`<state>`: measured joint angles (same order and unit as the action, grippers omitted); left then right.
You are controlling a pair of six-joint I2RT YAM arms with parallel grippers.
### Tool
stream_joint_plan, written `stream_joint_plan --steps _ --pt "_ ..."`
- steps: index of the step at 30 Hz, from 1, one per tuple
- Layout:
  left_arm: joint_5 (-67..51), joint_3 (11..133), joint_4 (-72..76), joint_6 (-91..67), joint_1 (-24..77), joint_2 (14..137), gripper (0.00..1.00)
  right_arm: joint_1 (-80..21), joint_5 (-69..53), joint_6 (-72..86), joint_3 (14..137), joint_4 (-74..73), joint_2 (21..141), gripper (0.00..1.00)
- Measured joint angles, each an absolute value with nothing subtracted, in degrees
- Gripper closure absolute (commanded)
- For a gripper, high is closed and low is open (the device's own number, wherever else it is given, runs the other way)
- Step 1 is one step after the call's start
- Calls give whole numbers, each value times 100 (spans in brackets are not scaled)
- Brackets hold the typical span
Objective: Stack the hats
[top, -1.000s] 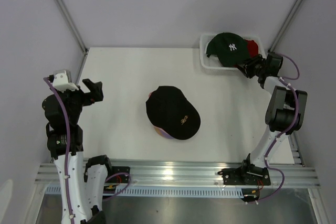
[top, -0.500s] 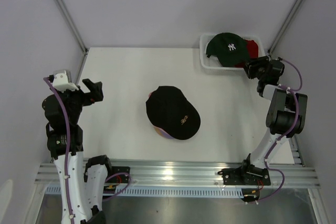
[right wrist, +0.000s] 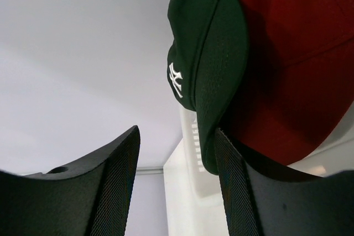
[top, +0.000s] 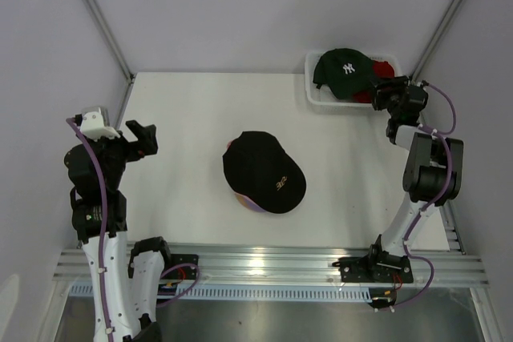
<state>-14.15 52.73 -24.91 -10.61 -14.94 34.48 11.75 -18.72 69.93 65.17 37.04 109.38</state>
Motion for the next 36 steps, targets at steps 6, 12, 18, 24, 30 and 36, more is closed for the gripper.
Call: stream_joint_plan --steps 6,12,18,24,30,36 --pt "-1415 5273 -2488 -1059 -1494 3448 1 1022 -1559 7026 6549 3516 11034 41" --pt "-1411 5273 -2488 -1059 -1494 3448 1 875 -1229 6971 6685 3153 11098 41" --pt "-1409 5273 -2488 -1057 -1494 3448 0 805 -996 6908 6792 3039 11181 47" --pt "-1365 5273 -2488 -1057 -1494 3448 0 792 -941 6884 7229 3159 11609 96" --pt "-1337 5273 -2488 -1055 -1496 3448 1 764 -1146 6879 7537 3170 11690 100" --pt "-1326 5273 -2488 -1055 -1498 3448 1 768 -1955 6884 8265 3175 11688 100"
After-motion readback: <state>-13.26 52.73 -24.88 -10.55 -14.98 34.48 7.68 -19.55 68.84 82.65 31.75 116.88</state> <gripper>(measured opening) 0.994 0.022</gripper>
